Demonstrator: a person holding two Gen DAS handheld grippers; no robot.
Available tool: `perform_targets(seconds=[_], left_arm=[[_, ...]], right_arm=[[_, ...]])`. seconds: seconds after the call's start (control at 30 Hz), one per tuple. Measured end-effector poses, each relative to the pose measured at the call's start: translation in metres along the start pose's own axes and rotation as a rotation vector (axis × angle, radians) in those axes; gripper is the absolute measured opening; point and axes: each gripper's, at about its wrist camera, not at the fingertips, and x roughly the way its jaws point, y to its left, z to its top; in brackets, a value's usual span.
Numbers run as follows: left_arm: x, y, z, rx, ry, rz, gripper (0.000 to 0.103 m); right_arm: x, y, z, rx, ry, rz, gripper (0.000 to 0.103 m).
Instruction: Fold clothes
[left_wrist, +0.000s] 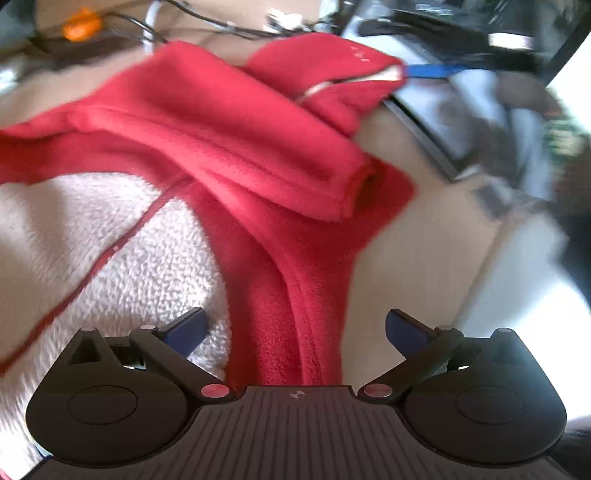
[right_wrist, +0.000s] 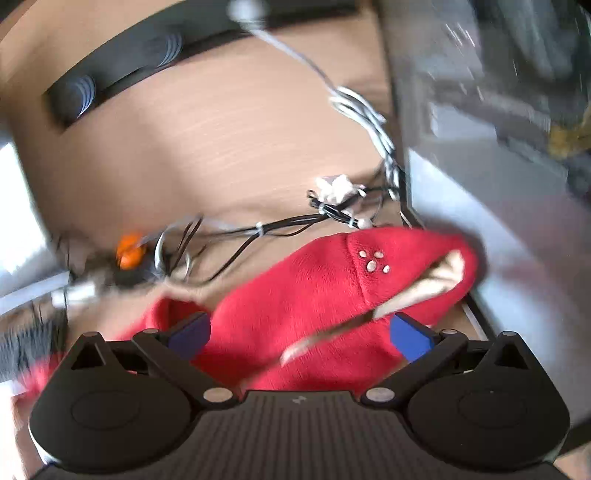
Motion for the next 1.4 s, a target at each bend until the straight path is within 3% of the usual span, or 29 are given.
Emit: perform_targets(seconds=[0.07,0.1,0.17,0.3,0.43,0.57,0.63,0.77,0.87,1.07,1.23,1.3,1.4], left_arm=[[-0.012,0.012,0.006,-0.032,-0.05,-0.029,0.103],[-0.018,0.018,0.008,-0.04,-0.078,-0.008,0.103],[-0.024,0.033,0.011,-0.045,-0.123,0.08,0.103],[-0.018,0.067,0.016,-0.072,-0.12,0.249,0.103],[-0.016,0.083,0.013,-0.121,-0.078,0.233,0.103],[-0.022,0.081,0.005,-0.127,-0.065,0.234,0.103],[-0.023,0.078,0.001,-0.115,-0.068,0.239,0.103],[-0.025,0.067,-0.008,-0.084,-0.075,0.244,0.103],[-0.019,0.056,-0.011,-0.053,-0.086,0.218,0.103],[-0.008,0.038,-0.013,-0.116,-0.151,0.072,0.103],[0.03,0.012,0.022,-0.177,-0.146,-0.079,0.103],[0.032,-0.002,0.034,-0.155,-0.141,-0.118,0.103],[0.013,-0.013,0.038,-0.052,-0.198,-0.082,0.103]], right_arm=[[0.018,-0.01,0.006,0.089,0.003,0.017,0.103],[0.028,-0.015,0.009,0.129,0.005,0.021,0.103],[0.05,-0.024,0.012,0.193,0.022,0.014,0.103],[0.093,-0.04,0.023,0.321,0.07,0.002,0.103],[0.125,-0.045,0.036,0.395,0.107,-0.043,0.103],[0.144,-0.039,0.053,0.408,0.08,-0.1,0.103],[0.138,-0.021,0.067,0.326,0.024,-0.09,0.103],[0.097,0.053,0.096,-0.005,-0.141,0.007,0.103],[0.069,0.114,0.11,-0.245,-0.199,0.087,0.103],[0.007,0.231,0.123,-0.56,-0.29,0.25,0.103],[-0.049,0.288,0.126,-0.731,-0.441,0.364,0.103],[-0.047,0.303,0.122,-0.795,-0.394,0.327,0.103],[-0.015,0.303,0.109,-0.855,-0.174,0.252,0.103]])
